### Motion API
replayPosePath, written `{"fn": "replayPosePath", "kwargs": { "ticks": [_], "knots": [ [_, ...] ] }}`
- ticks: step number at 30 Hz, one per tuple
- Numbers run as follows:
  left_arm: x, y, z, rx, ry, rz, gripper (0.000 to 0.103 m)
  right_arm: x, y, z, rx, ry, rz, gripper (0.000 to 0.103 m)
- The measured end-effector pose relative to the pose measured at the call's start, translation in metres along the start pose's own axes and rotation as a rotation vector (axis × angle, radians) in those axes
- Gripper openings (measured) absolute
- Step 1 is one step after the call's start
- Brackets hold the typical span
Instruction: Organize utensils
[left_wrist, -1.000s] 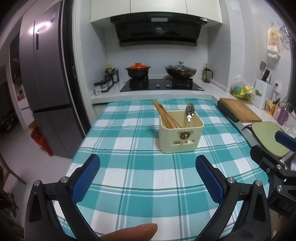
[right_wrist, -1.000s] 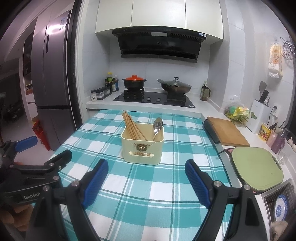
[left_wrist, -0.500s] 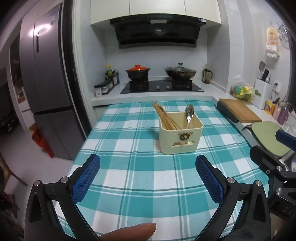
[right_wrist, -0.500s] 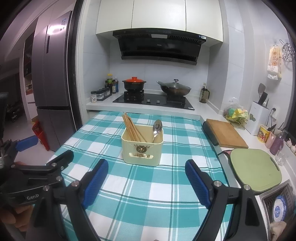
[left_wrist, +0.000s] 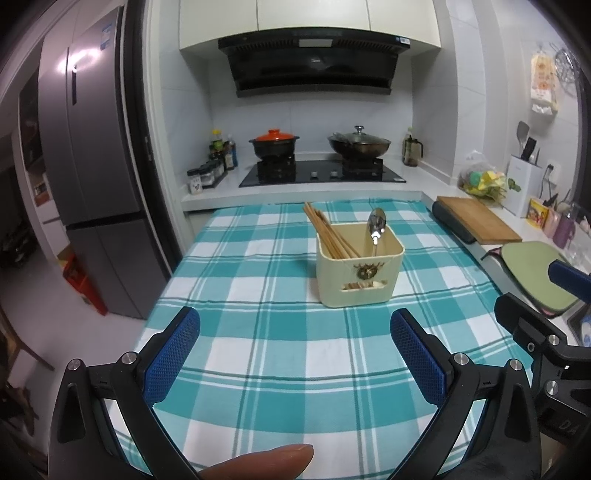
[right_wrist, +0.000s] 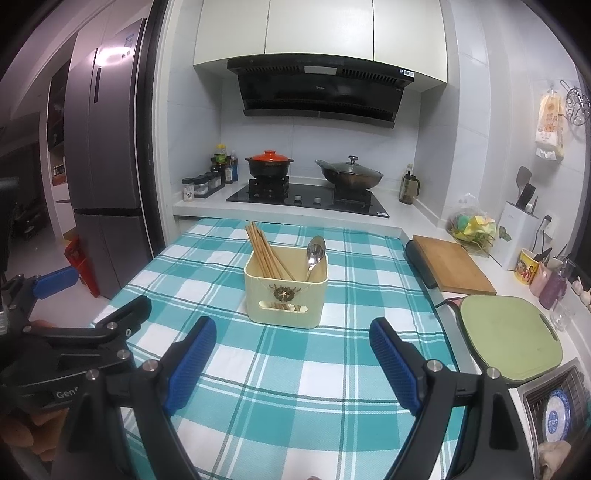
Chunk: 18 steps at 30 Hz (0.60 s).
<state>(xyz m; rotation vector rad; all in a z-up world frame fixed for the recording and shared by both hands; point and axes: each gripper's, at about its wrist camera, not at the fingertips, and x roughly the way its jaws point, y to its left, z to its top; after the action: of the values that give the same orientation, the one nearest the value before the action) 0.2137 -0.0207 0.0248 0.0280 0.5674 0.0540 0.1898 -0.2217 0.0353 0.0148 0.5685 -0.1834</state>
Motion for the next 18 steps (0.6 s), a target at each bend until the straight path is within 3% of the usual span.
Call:
{"fn": "replayPosePath", "kwargs": {
  "ticks": [18],
  "knots": [
    [-0.0001,-0.0026,0.0,0.0,0.001,-0.002,0.103,-0.0002,-0.0027,-0.0015,-0.002,-0.001,-0.001,0.087]
  ]
}}
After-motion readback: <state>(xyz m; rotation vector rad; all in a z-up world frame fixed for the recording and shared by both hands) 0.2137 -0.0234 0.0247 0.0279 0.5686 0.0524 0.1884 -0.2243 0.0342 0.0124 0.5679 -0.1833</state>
